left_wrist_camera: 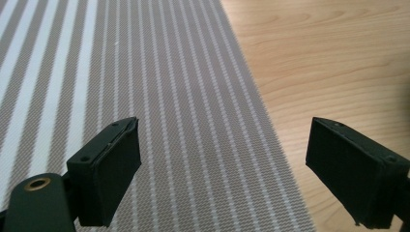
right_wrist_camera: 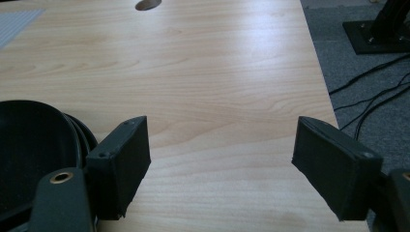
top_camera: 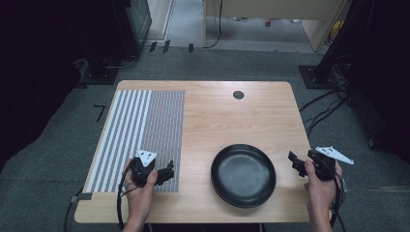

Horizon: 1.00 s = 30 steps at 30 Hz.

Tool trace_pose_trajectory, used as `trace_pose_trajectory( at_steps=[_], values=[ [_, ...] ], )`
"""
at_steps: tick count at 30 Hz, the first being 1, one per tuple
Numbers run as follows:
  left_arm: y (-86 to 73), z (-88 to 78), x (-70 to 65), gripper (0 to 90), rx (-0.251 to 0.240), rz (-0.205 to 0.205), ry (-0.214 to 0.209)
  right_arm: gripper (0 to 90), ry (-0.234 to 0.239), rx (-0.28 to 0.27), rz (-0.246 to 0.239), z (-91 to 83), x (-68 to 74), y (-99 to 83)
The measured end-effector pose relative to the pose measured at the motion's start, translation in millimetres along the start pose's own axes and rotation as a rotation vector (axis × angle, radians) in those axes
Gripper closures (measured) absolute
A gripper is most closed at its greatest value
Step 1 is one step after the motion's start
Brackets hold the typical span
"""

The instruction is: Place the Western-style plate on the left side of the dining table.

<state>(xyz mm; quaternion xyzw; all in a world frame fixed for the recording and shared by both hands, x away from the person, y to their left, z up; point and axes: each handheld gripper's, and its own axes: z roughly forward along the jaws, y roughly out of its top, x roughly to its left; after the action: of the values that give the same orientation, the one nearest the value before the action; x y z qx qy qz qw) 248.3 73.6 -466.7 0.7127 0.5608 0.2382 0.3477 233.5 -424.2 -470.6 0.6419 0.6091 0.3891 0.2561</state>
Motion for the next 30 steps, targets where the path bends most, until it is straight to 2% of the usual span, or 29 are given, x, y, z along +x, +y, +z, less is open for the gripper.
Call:
trace_pose_trajectory(
  at_steps=[3, 5, 8, 12, 18, 25, 30],
  values=[
    [3.6, 1.9, -6.2, 12.0, -0.002, 0.008, -0.010, 22.0, 0.002, -0.005, -0.003, 0.1, 1.5, 1.7],
    [8.0, 4.5, -17.3, 12.0, -0.008, 0.023, -0.035, 24.8, 0.004, -0.014, -0.004, 0.1, 3.8, 1.3],
    [7.8, 5.0, -24.3, 12.0, -0.017, 0.023, -0.060, 25.8, 0.011, -0.024, 0.001, -0.5, 5.9, -0.2],
    [8.1, 8.4, -36.8, 12.0, -0.020, 0.032, -0.105, 26.1, 0.026, -0.023, -0.017, 0.8, 11.4, -2.9],
    [10.3, 9.8, -44.9, 12.0, -0.022, 0.034, -0.143, 26.0, 0.053, -0.022, -0.024, 0.3, 16.1, -5.7],
    [8.7, 13.2, -53.9, 12.4, -0.007, 0.040, -0.165, 26.1, 0.068, -0.015, -0.022, 0.1, 18.3, -7.8],
    [7.5, 15.5, -62.0, 12.3, -0.007, 0.045, -0.199, 27.7, 0.089, -0.026, -0.003, -2.2, 18.7, -8.2]
  ],
)
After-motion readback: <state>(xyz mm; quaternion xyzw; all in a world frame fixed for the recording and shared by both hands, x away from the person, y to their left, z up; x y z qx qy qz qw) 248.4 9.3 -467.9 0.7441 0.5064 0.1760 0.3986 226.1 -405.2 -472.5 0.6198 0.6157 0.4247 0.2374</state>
